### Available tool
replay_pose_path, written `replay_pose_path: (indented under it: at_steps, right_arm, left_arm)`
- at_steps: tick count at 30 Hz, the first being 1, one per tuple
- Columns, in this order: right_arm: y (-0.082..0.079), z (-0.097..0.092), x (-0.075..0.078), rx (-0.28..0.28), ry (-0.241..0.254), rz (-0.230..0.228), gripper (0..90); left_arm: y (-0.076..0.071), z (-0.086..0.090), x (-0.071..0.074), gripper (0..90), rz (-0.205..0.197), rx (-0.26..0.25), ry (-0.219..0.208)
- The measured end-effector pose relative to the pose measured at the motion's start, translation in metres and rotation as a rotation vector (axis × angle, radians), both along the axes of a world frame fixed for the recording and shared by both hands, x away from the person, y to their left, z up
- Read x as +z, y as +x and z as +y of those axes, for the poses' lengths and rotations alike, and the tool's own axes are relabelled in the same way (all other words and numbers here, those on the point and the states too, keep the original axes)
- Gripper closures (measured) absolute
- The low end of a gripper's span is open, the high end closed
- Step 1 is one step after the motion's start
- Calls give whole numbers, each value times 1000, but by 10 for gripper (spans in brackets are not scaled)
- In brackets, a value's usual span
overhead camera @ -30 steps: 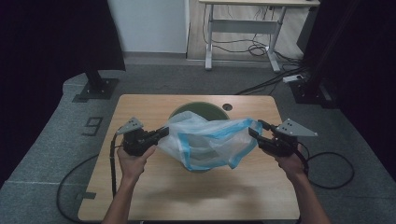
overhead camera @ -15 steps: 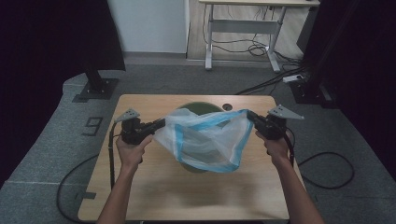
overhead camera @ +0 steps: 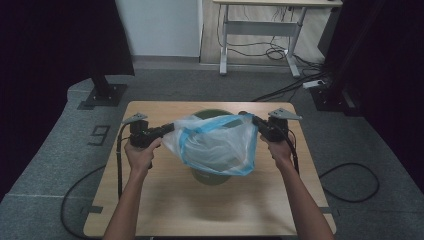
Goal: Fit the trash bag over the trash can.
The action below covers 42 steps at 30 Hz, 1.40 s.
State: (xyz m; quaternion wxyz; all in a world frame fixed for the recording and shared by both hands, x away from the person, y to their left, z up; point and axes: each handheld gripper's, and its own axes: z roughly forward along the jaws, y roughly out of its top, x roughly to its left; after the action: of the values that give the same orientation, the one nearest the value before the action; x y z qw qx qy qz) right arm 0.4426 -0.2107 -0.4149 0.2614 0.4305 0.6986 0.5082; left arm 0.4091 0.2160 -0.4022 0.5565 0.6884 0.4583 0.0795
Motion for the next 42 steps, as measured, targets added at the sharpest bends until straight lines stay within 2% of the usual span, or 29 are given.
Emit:
replay_pose_path:
  at_steps: [5,11,16,22,26,30,36,39,42]
  right_arm:
    - [9,2,-19,-9,4,56,885]
    - [13,7,-35,6,1,108,885]
    - [16,11,-41,20,2,131,884]
    - [18,18,-47,29,5,160,884]
    - [21,21,-48,15,4,158,883]
    - [24,22,-52,7,27,176,881]
    - [27,26,-65,15,44,203,882]
    - [27,25,-68,12,45,216,882]
    - [27,24,-71,12,38,251,882]
  left_arm:
    - [7,-2,-10,892,47,8,19]
    - [14,-5,-26,893,96,-1,3]
    - [20,-7,-31,893,124,-1,-14]
    - [24,-5,-34,894,130,9,-43]
    - [29,-3,-37,894,142,18,-49]
    - [34,-5,-46,893,168,11,-72]
    - [40,-8,-54,894,204,16,-57]
    - [41,-10,-58,894,216,8,-31]
    - [40,-10,-61,893,229,1,-36]
